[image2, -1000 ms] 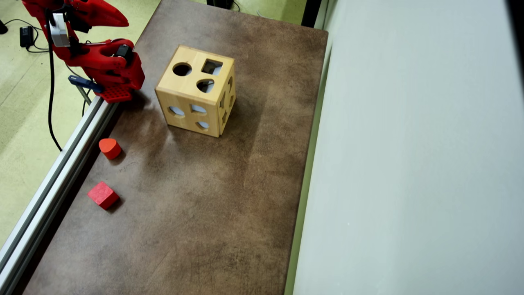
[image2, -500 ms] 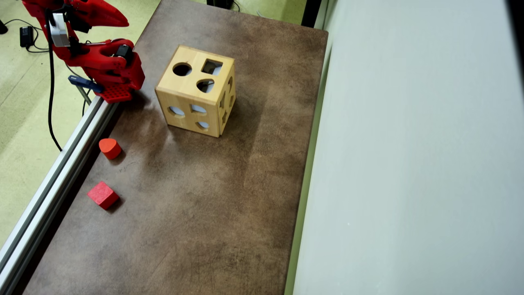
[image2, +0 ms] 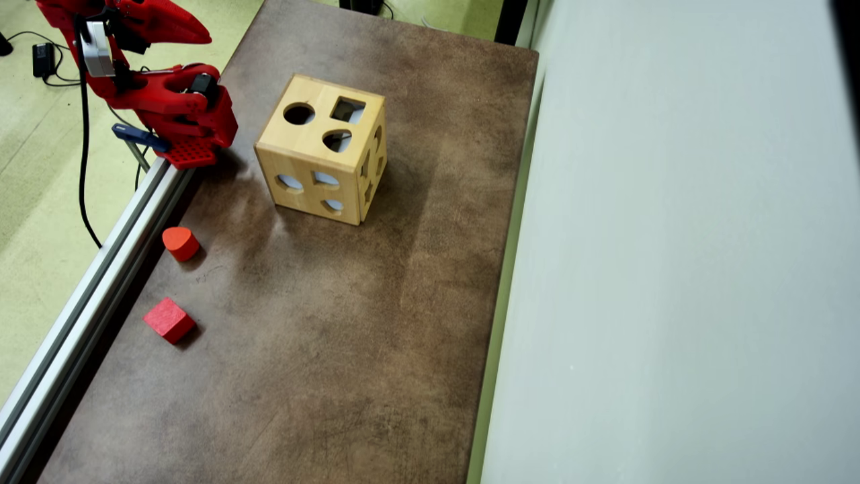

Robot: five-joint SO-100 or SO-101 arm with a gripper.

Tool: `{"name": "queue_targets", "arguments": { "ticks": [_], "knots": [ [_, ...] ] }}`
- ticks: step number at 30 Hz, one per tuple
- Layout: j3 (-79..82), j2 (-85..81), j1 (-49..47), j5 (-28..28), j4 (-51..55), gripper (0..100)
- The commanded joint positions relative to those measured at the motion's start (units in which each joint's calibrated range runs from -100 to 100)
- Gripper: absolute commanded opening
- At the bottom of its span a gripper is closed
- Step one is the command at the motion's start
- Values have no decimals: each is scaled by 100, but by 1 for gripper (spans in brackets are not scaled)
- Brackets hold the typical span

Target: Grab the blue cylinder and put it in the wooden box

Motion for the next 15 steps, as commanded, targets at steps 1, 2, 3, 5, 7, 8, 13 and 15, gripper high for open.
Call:
{"name": "queue_targets", "arguments": {
  "ticks": [1,2,3,5,7,8,13,15],
  "knots": [
    [3,-8,65,20,41,2],
    [3,-8,139,20,41,2],
    [3,-8,243,24,41,2],
    [3,-8,444,24,41,2],
    [3,-8,474,24,41,2],
    [3,-8,459,24,41,2],
    [3,-8,459,24,41,2],
    [3,-8,451,24,41,2]
  ]
}}
